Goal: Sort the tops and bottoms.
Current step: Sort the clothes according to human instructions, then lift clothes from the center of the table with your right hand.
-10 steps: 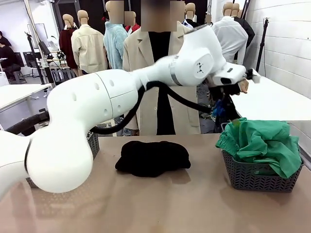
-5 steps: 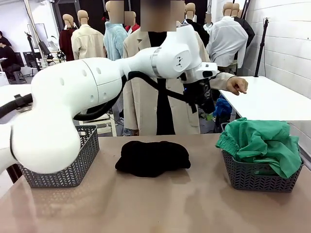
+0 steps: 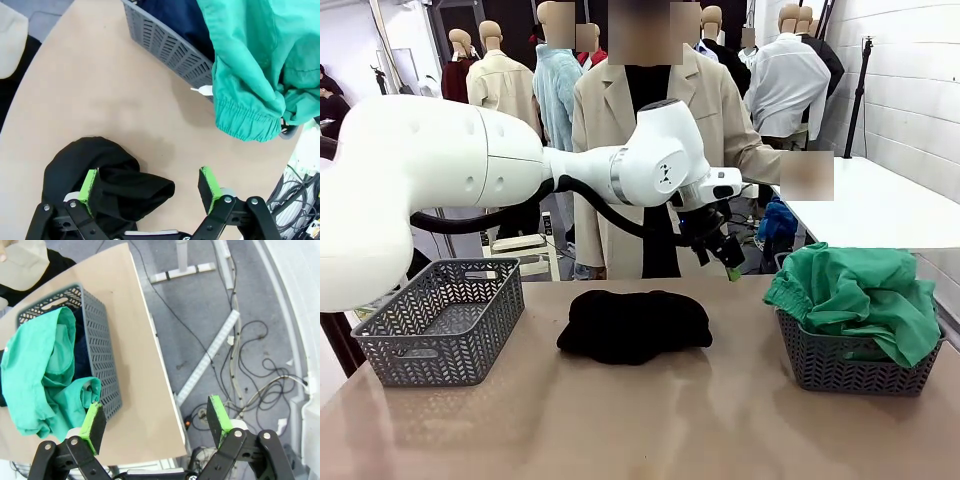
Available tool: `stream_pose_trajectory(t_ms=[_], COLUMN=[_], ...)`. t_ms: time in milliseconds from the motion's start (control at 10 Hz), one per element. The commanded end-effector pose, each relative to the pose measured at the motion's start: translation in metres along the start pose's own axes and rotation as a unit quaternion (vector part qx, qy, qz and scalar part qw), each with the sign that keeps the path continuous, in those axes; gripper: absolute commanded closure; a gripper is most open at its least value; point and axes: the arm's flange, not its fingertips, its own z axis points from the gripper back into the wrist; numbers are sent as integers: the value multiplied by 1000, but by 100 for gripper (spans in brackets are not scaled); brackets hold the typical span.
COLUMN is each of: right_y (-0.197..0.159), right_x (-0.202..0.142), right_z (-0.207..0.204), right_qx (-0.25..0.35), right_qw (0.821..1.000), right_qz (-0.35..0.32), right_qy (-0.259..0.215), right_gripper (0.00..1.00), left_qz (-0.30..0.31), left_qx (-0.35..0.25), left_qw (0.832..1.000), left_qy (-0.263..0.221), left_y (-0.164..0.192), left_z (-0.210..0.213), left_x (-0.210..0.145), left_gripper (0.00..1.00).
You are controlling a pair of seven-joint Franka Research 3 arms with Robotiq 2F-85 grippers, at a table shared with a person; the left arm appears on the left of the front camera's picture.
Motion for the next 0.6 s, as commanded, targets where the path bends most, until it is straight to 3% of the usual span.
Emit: stream_pose_trajectory(t_ms=[0,500], right_y=[0,0], right_x=[-1,-1], right_z=[1,1], right_qx=[-9,-9], right_qw=[1000,1000], right_qz=[4,4], right_qy=[4,4], right_gripper=[0,0], left_qz=[6,6], left_qx=[1,1], left_qw=[1000,1000], left_qy=[8,8], left_y=[6,6], left_z=[12,12], left_x=[22,22], left_gripper=[0,0])
